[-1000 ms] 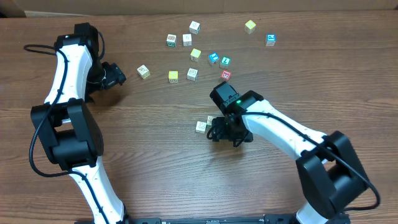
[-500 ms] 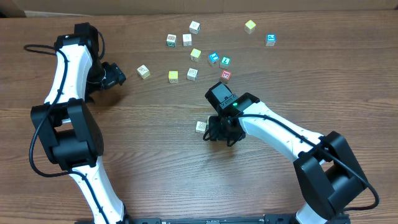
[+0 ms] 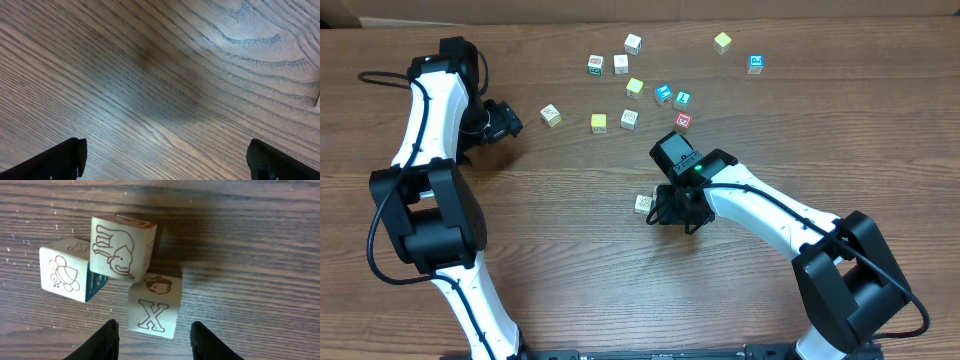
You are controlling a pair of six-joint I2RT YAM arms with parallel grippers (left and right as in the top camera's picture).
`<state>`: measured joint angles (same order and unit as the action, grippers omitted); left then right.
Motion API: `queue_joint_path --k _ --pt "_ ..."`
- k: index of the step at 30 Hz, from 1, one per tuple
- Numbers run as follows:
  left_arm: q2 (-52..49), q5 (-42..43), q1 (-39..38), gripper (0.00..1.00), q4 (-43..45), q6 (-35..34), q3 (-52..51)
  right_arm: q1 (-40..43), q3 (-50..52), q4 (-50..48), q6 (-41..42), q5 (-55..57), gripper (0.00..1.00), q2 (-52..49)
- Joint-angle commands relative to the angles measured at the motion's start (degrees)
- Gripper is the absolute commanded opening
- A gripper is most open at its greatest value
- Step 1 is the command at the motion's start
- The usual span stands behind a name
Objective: Form a circle
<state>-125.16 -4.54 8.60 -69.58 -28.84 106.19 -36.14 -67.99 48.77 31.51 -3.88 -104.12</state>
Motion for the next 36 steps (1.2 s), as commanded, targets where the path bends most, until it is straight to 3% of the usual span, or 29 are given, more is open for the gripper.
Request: queue_joint_path --k 1,29,36 --pt "-0.7 0.1 -0.4 1.0 0.0 -1.2 -0.2 -0.2 0.1 -0.5 0.6 2.0 0.44 -0.2" --pt "-0.7 0.1 -0.4 0.99 0.0 -1.2 -0.2 -2.7 3.2 -3.6 0.2 6.0 0.41 -0.2" --pt "-0.7 0.1 -0.4 1.0 0.0 -1.2 -0.2 -2.7 3.2 -3.5 0.2 6.4 0.31 -0.2"
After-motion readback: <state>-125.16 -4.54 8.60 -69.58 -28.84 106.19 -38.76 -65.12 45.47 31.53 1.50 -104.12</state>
